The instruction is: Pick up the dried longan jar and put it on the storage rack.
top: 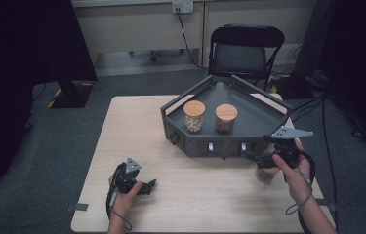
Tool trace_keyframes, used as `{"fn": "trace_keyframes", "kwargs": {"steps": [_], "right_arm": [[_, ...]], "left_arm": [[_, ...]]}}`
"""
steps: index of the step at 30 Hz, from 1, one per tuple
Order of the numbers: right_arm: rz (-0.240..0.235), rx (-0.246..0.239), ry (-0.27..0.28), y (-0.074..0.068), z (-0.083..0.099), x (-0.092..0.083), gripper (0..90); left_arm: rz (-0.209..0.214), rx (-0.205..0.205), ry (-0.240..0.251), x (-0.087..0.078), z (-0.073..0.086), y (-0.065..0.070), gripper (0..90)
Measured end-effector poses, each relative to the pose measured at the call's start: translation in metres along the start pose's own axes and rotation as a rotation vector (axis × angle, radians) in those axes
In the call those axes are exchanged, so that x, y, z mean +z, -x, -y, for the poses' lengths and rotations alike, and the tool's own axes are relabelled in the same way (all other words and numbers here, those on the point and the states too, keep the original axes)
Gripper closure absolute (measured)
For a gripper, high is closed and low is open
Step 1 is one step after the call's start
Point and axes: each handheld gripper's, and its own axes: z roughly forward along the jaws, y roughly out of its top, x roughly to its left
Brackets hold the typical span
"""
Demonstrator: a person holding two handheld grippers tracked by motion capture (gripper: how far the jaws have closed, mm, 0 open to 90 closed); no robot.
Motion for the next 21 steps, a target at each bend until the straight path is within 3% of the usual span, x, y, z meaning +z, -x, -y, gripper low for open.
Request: {"fn": "trace_keyframes", "kwargs": {"steps": [21], "right_arm": [[0.017, 0.018, 0.01, 0.006, 0.034, -0.009, 1.5]], "left_arm": [[0.0, 0.0, 0.0, 0.0, 0.0, 0.0, 0.5]]}}
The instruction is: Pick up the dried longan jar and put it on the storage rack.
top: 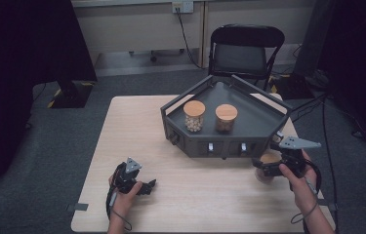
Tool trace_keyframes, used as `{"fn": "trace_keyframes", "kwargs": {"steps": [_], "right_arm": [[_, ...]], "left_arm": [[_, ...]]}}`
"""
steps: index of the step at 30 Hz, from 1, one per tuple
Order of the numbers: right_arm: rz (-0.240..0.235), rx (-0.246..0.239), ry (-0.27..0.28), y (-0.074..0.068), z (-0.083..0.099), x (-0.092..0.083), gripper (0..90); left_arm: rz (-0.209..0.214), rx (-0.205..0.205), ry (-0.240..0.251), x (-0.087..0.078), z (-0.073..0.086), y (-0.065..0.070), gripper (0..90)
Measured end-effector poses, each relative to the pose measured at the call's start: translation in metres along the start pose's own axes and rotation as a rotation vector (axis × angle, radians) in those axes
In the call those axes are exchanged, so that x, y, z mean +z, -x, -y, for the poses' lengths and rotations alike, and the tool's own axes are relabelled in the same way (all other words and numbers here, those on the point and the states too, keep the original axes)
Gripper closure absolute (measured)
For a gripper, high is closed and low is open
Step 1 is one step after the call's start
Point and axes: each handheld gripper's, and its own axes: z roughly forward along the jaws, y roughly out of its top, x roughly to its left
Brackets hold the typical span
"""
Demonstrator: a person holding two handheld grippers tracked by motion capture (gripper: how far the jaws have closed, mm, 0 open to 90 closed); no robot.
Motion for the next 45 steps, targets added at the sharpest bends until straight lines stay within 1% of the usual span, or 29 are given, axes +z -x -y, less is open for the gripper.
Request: {"fn": "trace_keyframes", "kwargs": {"steps": [3, 7, 11, 18, 26, 34, 37, 45], "right_arm": [[0.005, 0.007, -0.004, 0.0, 0.003, -0.001, 1.5], [0.011, 0.0, 0.0, 0.001, 0.007, -0.003, 1.5], [0.015, 0.009, 0.0, 0.002, 0.011, -0.004, 1.4], [0.023, -0.009, 0.003, 0.001, 0.019, -0.005, 1.4], [0.033, -0.007, 0.004, 0.0, 0.025, -0.007, 1.4], [0.044, 0.002, 0.0, 0.002, 0.032, -0.008, 1.3], [0.052, -0.003, -0.003, 0.0, 0.035, -0.008, 1.3], [0.056, 0.003, -0.018, 0.001, 0.043, -0.006, 1.3]], "left_arm": [[0.0, 0.0, 0.0, 0.0, 0.0, 0.0, 0.5], [0.0, 0.0, 0.0, 0.0, 0.0, 0.0, 0.5], [0.0, 0.0, 0.0, 0.0, 0.0, 0.0, 0.5], [0.0, 0.0, -0.001, 0.0, 0.0, 0.0, 0.4], [0.0, 0.0, 0.0, 0.0, 0.0, 0.0, 0.5], [0.0, 0.0, -0.001, 0.0, 0.0, 0.0, 0.4], [0.0, 0.0, 0.0, 0.0, 0.0, 0.0, 0.4], [0.0, 0.0, 0.0, 0.0, 0.0, 0.0, 0.5]]}}
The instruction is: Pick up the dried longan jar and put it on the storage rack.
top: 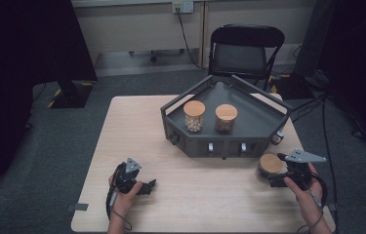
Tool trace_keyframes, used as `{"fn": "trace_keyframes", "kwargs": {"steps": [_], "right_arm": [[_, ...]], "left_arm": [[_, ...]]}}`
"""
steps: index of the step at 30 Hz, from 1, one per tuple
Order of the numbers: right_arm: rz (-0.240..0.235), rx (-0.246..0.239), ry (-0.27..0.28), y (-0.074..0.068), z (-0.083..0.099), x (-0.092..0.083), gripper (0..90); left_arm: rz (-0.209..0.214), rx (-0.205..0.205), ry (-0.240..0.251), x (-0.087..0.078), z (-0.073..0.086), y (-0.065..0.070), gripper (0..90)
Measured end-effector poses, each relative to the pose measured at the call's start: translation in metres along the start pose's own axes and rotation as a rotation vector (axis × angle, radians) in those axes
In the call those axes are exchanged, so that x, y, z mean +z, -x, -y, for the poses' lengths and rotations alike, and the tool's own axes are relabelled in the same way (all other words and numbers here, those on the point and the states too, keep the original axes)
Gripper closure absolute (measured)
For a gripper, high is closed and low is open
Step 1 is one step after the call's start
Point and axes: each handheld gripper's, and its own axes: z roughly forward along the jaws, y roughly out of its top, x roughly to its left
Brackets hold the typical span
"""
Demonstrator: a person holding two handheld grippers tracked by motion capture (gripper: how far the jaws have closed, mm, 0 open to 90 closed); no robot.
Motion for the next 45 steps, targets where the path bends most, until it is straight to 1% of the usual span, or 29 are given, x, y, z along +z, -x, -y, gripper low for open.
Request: {"fn": "trace_keyframes", "kwargs": {"steps": [6, 13, 20, 23, 25, 28, 30, 33, 35, 38, 45], "right_arm": [[0.005, -0.001, -0.014, -0.001, 0.004, 0.002, 1.4], [0.009, 0.01, -0.025, 0.0, 0.009, 0.004, 1.3], [0.006, 0.013, -0.039, 0.001, 0.009, 0.005, 1.4], [0.015, 0.005, -0.054, -0.001, 0.008, 0.006, 1.6], [0.042, -0.006, -0.061, -0.006, 0.008, 0.006, 1.2], [0.036, -0.006, -0.073, -0.005, 0.008, 0.006, 1.4], [0.046, -0.028, -0.086, -0.008, 0.007, 0.007, 1.5], [0.043, -0.012, -0.09, -0.007, 0.008, 0.007, 1.5], [0.051, -0.012, -0.097, -0.008, 0.008, 0.009, 1.4], [0.04, -0.007, -0.107, -0.007, 0.01, 0.01, 1.5], [0.034, -0.005, -0.121, -0.006, 0.012, 0.012, 1.5]], "left_arm": [[0.0, 0.0, 0.0, 0.0, 0.0, 0.0, 0.4], [0.0, 0.001, 0.0, 0.0, 0.0, 0.0, 0.5], [0.0, 0.0, 0.0, 0.0, 0.0, 0.0, 0.4], [0.0, 0.003, -0.002, 0.0, 0.0, 0.0, 0.4], [0.0, 0.0, 0.0, 0.0, 0.0, 0.0, 0.4], [0.0, 0.003, -0.002, 0.0, 0.0, 0.0, 0.5], [0.0, 0.002, -0.002, 0.0, 0.0, 0.0, 0.4], [0.0, 0.002, -0.002, 0.0, 0.0, 0.0, 0.4], [0.0, 0.002, -0.002, 0.0, 0.0, 0.0, 0.5], [0.0, 0.002, -0.002, 0.0, 0.0, 0.0, 0.4], [0.0, 0.0, 0.0, 0.0, 0.0, 0.0, 0.5]]}}
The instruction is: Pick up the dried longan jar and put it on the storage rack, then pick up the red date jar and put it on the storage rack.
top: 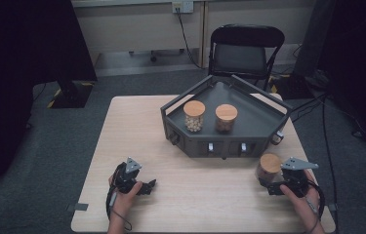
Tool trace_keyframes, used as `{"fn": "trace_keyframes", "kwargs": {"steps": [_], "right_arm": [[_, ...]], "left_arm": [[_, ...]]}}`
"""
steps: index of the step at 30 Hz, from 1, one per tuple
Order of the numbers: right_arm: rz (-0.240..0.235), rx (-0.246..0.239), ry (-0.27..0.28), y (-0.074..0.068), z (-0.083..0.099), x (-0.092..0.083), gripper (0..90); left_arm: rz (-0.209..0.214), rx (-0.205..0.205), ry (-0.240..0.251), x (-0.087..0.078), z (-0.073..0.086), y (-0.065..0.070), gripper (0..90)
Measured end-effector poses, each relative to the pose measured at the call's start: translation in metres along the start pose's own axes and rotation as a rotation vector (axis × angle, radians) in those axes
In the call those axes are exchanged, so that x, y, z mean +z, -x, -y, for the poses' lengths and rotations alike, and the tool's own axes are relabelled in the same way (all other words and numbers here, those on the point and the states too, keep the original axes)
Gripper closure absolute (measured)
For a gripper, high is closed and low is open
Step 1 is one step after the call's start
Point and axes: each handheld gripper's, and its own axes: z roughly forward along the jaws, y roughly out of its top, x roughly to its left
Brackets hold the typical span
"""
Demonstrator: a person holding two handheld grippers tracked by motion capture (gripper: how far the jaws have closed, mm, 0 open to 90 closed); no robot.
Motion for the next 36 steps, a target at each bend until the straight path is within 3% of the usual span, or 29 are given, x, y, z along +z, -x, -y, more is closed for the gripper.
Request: {"fn": "trace_keyframes", "kwargs": {"steps": [20, 36], "right_arm": [[-0.01, 0.022, -0.025, 0.003, 0.008, 0.003, 1.5], [-0.003, 0.033, 0.018, 0.003, 0.01, 0.002, 1.5]], "left_arm": [[0.0, 0.0, 0.0, 0.0, 0.0, 0.0, 0.5], [0.001, 0.002, -0.002, 0.0, 0.0, 0.0, 0.5]]}}
